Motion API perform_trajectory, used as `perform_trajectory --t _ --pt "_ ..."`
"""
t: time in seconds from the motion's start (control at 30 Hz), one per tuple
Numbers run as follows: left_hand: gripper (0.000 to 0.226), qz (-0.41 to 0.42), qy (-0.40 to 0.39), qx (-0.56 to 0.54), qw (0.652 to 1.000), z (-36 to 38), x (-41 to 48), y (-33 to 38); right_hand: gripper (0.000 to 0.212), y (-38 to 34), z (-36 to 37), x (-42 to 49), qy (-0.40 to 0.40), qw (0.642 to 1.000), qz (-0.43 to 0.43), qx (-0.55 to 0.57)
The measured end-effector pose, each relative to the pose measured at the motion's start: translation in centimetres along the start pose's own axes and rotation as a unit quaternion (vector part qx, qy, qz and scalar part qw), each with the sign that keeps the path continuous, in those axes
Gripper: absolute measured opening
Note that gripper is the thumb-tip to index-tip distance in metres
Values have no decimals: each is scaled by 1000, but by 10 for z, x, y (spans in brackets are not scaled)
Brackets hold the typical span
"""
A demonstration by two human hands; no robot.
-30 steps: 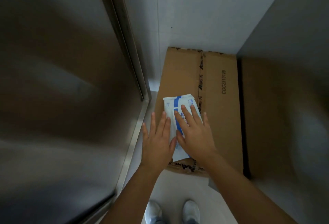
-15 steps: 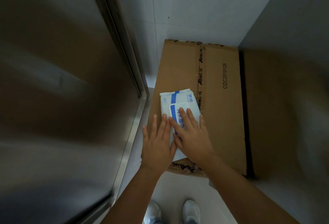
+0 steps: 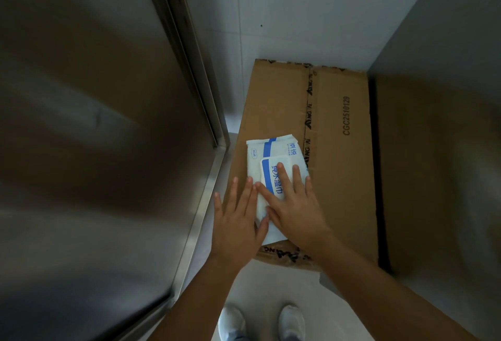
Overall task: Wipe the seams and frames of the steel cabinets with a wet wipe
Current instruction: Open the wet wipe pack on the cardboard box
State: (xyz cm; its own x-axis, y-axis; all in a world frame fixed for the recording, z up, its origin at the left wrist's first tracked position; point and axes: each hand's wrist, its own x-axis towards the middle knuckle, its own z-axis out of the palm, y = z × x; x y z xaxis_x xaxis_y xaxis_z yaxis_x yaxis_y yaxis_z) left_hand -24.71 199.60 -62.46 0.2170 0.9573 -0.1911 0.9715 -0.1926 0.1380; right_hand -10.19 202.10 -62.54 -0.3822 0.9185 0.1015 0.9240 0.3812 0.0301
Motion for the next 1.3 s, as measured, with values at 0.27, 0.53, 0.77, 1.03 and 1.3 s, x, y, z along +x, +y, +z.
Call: perform_trajectory --t 0.27,0.53,0.77,1.03,1.3 --pt "69 11 -6 5 1000 0 2 0 70 2 7 -1 -11 999 -20 -22" --pt "72 14 -32 36 999 1 5 -1 48 6 13 2 -4 1000 -9 4" --pt "72 37 0 43 998 4 8 -2 55 6 11 4 1 999 -32 -2" --pt "66 50 21 70 996 8 9 -3 55 6 12 8 26 999 -45 0" --pt "72 52 0 62 997 7 11 -4 38 12 6 15 38 997 -72 4"
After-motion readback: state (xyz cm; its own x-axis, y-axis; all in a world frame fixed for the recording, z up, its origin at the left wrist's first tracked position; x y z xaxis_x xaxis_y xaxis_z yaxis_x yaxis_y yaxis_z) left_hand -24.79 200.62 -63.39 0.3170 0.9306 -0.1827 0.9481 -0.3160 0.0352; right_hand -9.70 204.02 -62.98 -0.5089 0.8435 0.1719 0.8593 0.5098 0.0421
